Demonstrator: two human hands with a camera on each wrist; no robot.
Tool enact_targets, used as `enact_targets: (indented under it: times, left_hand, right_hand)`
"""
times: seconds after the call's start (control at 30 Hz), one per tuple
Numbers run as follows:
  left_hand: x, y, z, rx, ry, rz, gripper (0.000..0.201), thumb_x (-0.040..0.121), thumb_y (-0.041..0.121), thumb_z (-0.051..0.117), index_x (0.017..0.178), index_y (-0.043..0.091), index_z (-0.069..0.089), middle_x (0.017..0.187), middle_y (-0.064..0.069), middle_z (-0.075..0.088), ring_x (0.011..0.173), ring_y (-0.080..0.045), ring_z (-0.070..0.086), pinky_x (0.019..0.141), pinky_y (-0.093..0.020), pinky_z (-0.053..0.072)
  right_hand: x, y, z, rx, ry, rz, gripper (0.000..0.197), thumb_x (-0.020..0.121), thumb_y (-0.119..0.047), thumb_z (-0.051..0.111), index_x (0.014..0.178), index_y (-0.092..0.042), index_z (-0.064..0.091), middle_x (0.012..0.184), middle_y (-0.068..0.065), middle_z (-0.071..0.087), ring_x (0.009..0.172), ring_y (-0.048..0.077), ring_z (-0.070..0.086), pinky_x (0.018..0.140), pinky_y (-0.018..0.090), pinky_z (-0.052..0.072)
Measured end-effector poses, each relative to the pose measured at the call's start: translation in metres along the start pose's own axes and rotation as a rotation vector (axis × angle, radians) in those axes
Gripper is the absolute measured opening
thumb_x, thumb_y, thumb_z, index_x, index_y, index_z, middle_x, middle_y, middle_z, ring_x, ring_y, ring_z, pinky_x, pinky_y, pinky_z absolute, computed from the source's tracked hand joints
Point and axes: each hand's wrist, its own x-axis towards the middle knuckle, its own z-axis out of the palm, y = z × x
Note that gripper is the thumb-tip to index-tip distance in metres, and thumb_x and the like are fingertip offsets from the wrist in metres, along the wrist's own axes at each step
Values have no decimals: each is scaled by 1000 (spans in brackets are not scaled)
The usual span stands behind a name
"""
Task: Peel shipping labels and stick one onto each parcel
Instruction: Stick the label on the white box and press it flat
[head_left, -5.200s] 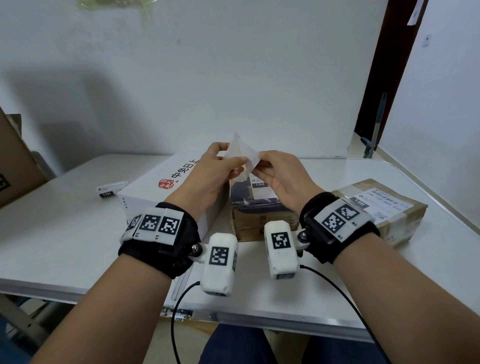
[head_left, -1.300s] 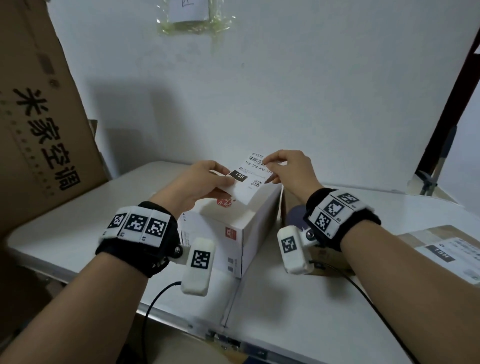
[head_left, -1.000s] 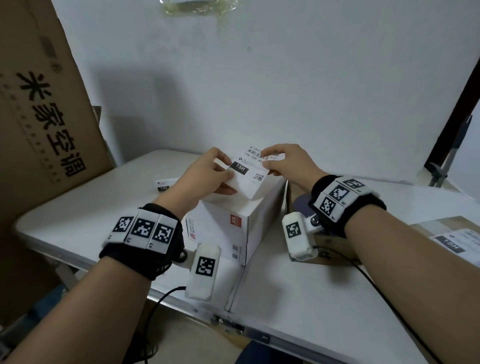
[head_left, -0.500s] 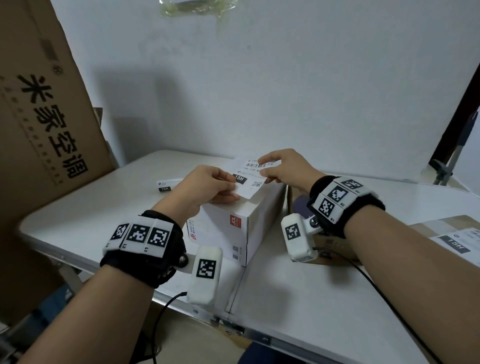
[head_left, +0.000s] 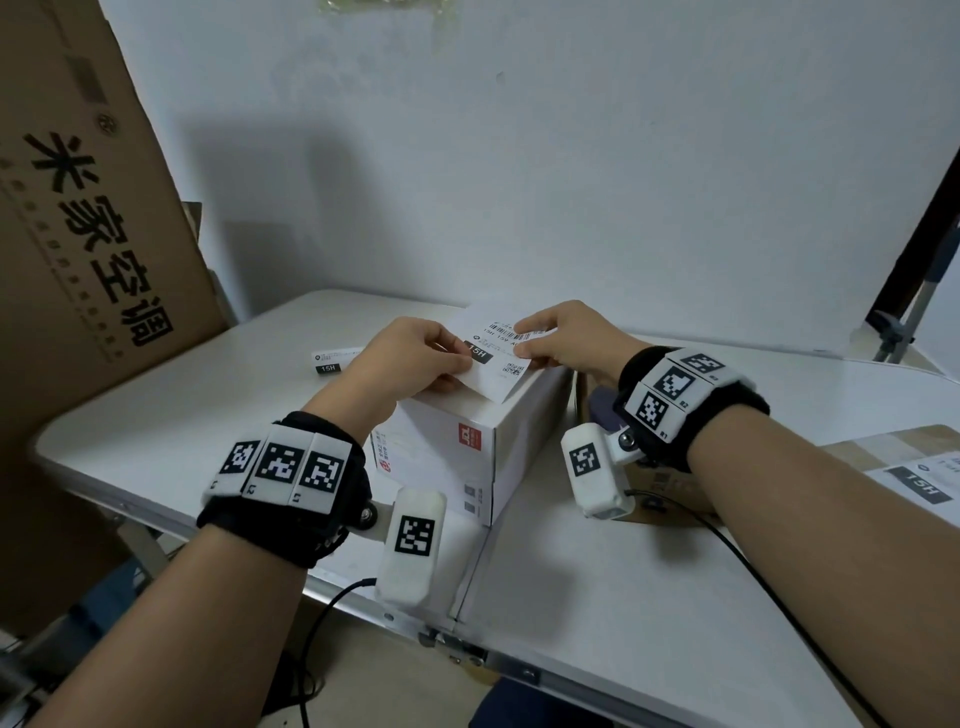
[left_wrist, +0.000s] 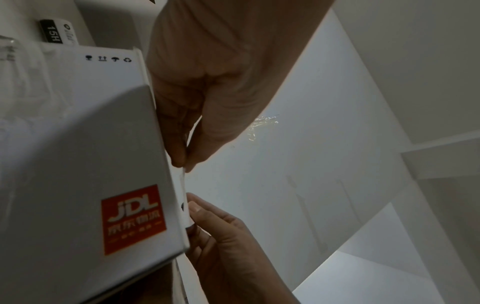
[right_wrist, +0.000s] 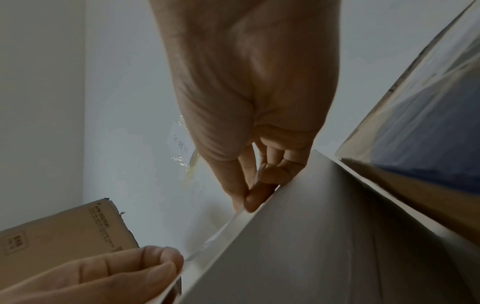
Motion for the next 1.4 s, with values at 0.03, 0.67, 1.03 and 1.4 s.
enact_targets:
  times: [0.03,0.67,1.03,1.4]
  left_hand:
    - [0,0,0,15,1,-3,4,84,6,69,83,10,67,68,-2,63,52,-9,60,64,-21,54]
    - [4,10,-1,213,-56,-35,6,82,12,71,88,13,73,63,-2,66,45,-6,58,62,-22,54]
    - [8,14,-1,371,-102,-4,13,84,13,68,95,11,74,62,1,66,37,2,56,47,-8,47]
    - [5,17,4,526,-76,38,11,83,14,65,90,20,70,70,1,63,53,-11,58,49,-17,45]
  right_hand:
    - [0,-1,0,-8,0,4,39,81,-6,72,119,-3,64,101,17,71,66,16,64,68,17,48]
    - [-9,-16,0,-403,13,-75,40,83,-13,69,123,-8,64,120,10,67,99,20,64,52,-7,33]
    - [-9,-17,0,-521,26,-81,40,84,-21,67,124,-15,64,130,4,61,119,18,55,87,19,37]
    - [-9,-7,-4,-518,114,-73,39,86,-15,65,124,-8,63,125,12,62,119,23,55,96,27,43]
